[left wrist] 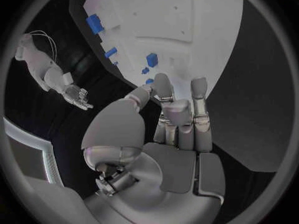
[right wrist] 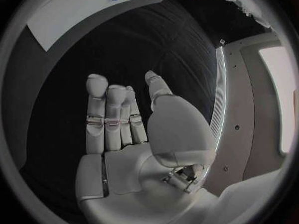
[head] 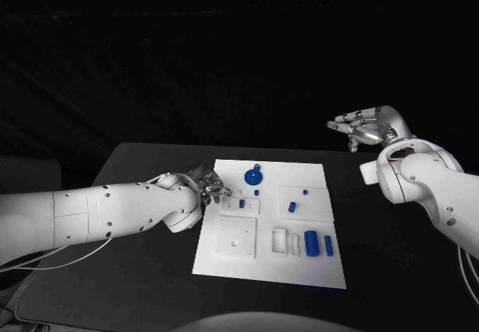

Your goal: Assemble the parts on the task board

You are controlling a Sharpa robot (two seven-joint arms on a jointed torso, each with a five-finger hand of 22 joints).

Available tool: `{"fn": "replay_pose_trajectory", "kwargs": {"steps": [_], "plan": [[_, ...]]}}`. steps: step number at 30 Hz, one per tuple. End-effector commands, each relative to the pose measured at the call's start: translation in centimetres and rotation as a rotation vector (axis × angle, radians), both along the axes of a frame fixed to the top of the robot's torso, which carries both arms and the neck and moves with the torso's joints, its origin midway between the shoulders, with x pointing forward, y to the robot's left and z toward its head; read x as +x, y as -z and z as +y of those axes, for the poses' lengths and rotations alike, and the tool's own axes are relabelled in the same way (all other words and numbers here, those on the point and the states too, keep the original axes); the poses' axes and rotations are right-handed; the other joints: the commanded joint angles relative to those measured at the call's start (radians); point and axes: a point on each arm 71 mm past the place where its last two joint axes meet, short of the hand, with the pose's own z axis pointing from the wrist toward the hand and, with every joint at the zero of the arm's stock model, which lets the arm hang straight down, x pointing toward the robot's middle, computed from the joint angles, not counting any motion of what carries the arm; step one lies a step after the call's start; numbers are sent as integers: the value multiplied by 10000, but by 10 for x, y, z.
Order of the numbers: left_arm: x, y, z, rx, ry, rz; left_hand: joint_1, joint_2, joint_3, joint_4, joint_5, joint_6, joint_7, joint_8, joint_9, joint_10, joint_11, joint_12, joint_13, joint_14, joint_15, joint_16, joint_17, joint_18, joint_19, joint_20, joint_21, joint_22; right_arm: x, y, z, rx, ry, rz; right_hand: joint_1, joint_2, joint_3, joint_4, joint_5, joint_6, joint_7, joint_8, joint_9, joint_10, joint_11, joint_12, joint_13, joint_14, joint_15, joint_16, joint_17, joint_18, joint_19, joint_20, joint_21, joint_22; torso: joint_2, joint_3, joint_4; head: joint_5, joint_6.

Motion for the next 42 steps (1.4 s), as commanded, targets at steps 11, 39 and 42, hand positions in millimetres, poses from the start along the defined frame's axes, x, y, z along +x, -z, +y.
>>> {"fn": "replay_pose_trajectory", "kwargs": {"steps": [11, 39, 42], "plan": [[-4, 4, -3, 211, 22, -115, 138, -70, -48, 68, -104, 1965, -1186, 7, -274, 364, -182, 117, 30, 37, 9, 44, -33, 191, 15, 18, -13, 20, 0, 1, -1, 110, 1, 124, -106, -4, 24, 53, 56, 39, -22, -4, -9, -72, -27, -55, -25, -66, -14, -34, -16, 28, 41, 1, -61, 423, 7, -2, -17, -32, -83], [-4, 17, -6, 569, 355, 1461, -246, 250, -80, -411, -189, 2163, -1266, 335, -132, 355, -162, 493, 586, 77, 18, 449, 400, 254, -13, 110, 26, 172, 1, 3, -2, 70, -3, 299, -121, -16, 0, 131, 77, 31, -19, -2, -5, -87, -23, -45, -42, -77, -10, -28, -28, 31, 47, 5, -125, 419, 11, -3, -4, -110, -221], [-4, 17, -7, 578, 354, 1468, -303, 286, -73, -463, -196, 2149, -1273, 379, -85, 355, -167, 500, 651, 68, 16, 481, 400, 263, -11, 118, 27, 186, 1, 3, -2, 68, -4, 308, -128, -25, -10, 157, 88, 29, -20, -4, -4, -90, -22, -44, -47, -79, -10, -26, -31, 31, 50, 5, -128, 421, 12, -5, -7, -116, -217]]}}
